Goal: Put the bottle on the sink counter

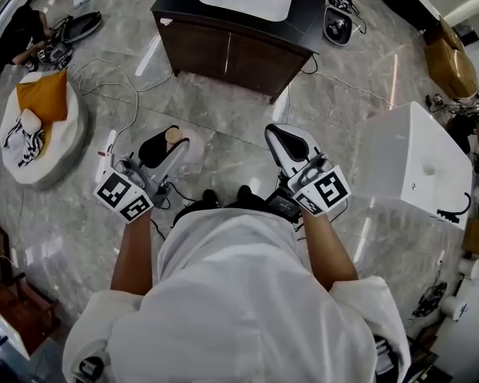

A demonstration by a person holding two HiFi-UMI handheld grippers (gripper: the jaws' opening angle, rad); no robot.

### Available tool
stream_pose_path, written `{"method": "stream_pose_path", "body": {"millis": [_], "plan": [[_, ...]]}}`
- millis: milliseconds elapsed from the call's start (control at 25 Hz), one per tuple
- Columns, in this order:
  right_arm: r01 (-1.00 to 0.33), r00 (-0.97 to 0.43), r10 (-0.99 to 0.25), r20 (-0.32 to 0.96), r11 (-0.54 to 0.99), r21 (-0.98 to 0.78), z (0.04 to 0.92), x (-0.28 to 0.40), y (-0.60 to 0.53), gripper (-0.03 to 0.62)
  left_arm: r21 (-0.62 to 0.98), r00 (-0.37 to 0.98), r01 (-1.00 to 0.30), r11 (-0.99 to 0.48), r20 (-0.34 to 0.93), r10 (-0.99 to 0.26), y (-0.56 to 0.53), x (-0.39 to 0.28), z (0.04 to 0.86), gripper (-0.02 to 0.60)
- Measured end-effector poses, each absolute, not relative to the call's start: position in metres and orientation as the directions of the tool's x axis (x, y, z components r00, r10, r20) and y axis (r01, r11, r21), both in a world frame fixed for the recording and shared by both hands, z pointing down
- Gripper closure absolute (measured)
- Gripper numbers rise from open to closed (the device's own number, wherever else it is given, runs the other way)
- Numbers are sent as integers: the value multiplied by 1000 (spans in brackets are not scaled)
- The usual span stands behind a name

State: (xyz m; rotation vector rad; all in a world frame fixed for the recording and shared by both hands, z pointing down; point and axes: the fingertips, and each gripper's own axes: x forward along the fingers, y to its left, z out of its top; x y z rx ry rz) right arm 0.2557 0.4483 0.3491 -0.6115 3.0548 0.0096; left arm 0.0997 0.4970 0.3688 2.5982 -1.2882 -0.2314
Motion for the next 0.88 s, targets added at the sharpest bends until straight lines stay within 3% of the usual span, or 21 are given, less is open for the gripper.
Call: {"method": "stream_pose_path", "body": {"millis": [880], "plan": [[-391, -920, -392, -9, 919, -54, 373, 236, 408, 579, 277, 590, -780, -560, 30, -807, 456, 76, 397, 433]]}}
